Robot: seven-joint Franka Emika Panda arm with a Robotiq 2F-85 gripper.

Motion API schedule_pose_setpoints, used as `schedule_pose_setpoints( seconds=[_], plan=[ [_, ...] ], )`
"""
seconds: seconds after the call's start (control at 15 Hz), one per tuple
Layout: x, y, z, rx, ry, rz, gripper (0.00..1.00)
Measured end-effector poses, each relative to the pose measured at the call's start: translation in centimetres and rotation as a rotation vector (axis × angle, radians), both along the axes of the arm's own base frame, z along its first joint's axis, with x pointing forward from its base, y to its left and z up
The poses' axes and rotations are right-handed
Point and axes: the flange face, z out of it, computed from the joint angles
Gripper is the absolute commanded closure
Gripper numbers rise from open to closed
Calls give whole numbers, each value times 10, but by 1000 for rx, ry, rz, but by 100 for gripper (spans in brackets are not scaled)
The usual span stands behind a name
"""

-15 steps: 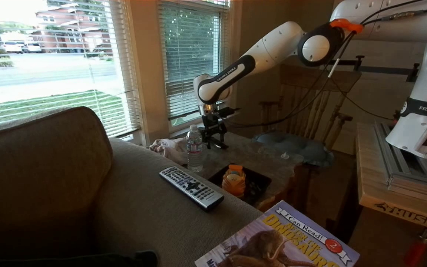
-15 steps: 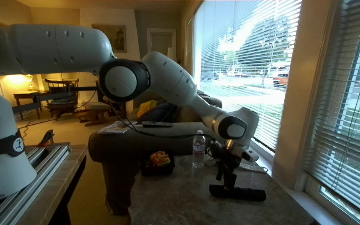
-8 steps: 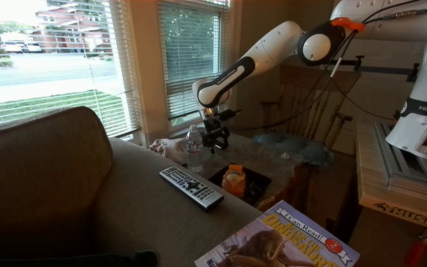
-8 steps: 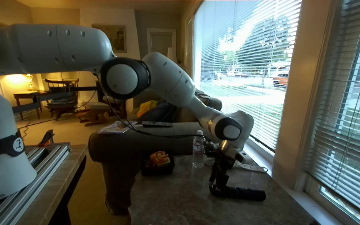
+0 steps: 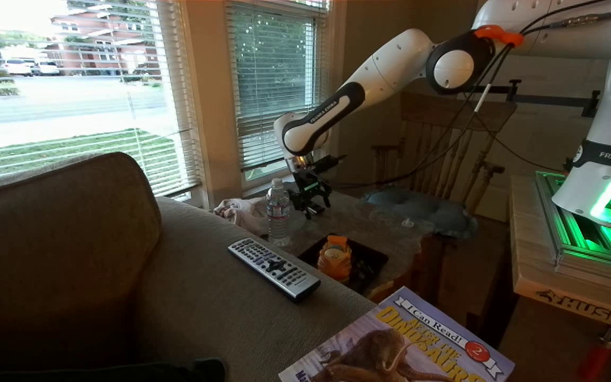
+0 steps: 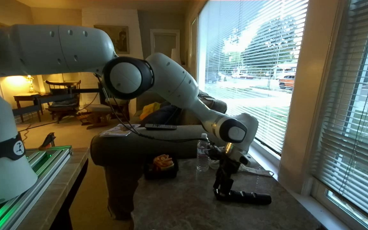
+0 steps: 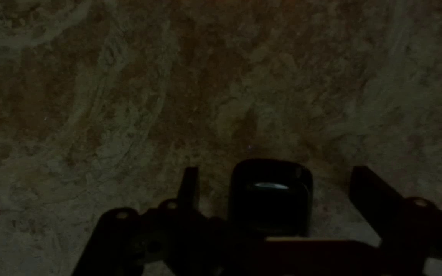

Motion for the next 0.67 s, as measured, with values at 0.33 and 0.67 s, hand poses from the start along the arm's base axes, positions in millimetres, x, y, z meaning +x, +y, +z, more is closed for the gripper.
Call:
schedule_pose_setpoints(
  seconds=[0.33, 0.67],
  plan=[
    [3, -5, 3, -36, -19, 20, 49],
    [7, 1, 5, -53, -47, 40, 71]
  ],
)
